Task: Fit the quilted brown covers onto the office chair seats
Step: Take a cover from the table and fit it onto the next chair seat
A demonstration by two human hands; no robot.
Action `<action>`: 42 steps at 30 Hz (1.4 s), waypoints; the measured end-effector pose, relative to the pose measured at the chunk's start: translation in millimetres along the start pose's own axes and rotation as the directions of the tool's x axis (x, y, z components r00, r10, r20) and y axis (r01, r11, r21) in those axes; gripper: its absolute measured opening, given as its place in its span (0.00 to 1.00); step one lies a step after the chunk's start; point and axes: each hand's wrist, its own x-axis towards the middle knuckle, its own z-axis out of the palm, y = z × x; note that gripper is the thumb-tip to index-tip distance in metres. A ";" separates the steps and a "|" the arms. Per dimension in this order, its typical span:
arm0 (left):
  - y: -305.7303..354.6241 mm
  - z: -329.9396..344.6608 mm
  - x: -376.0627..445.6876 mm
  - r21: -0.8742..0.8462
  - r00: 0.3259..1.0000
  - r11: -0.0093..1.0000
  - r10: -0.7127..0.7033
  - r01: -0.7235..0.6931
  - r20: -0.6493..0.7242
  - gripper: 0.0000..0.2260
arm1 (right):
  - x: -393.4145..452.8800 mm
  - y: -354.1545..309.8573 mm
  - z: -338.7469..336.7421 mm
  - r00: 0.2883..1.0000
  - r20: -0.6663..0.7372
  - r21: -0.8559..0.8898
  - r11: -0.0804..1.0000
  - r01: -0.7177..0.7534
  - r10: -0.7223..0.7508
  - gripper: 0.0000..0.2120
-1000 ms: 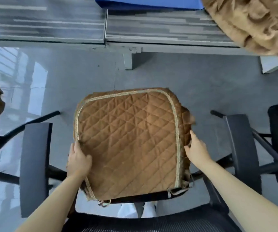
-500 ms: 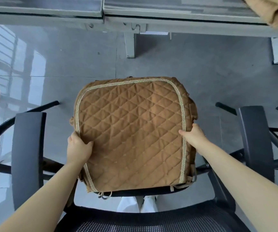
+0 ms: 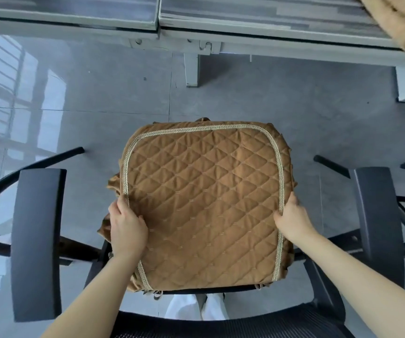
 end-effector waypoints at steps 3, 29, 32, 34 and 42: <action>10.2 8.6 -7.2 0.182 0.978 0.962 0.207 -0.205 0.007 0.31 | -16.0 -13.6 13.0 0.986 -0.060 -0.221 0.965 0.141 -0.158 0.38; 24.0 89.0 4.1 0.415 0.803 0.689 0.543 -0.594 0.248 0.35 | 19.4 -37.1 103.4 0.785 -0.166 -0.502 0.736 0.454 -0.597 0.34; 26.4 88.6 5.6 0.426 0.813 0.693 0.519 -0.582 0.264 0.36 | 19.8 -38.6 102.9 0.785 -0.164 -0.505 0.735 0.453 -0.597 0.34; 31.2 82.3 5.0 0.433 0.809 0.684 0.501 -0.587 0.307 0.36 | 17.5 -40.1 99.5 0.795 -0.151 -0.505 0.737 0.448 -0.587 0.33; 84.3 15.7 -10.9 0.446 0.813 0.716 0.297 -0.537 0.501 0.31 | -28.5 -65.2 38.3 0.900 0.014 -0.237 0.874 0.425 -0.435 0.30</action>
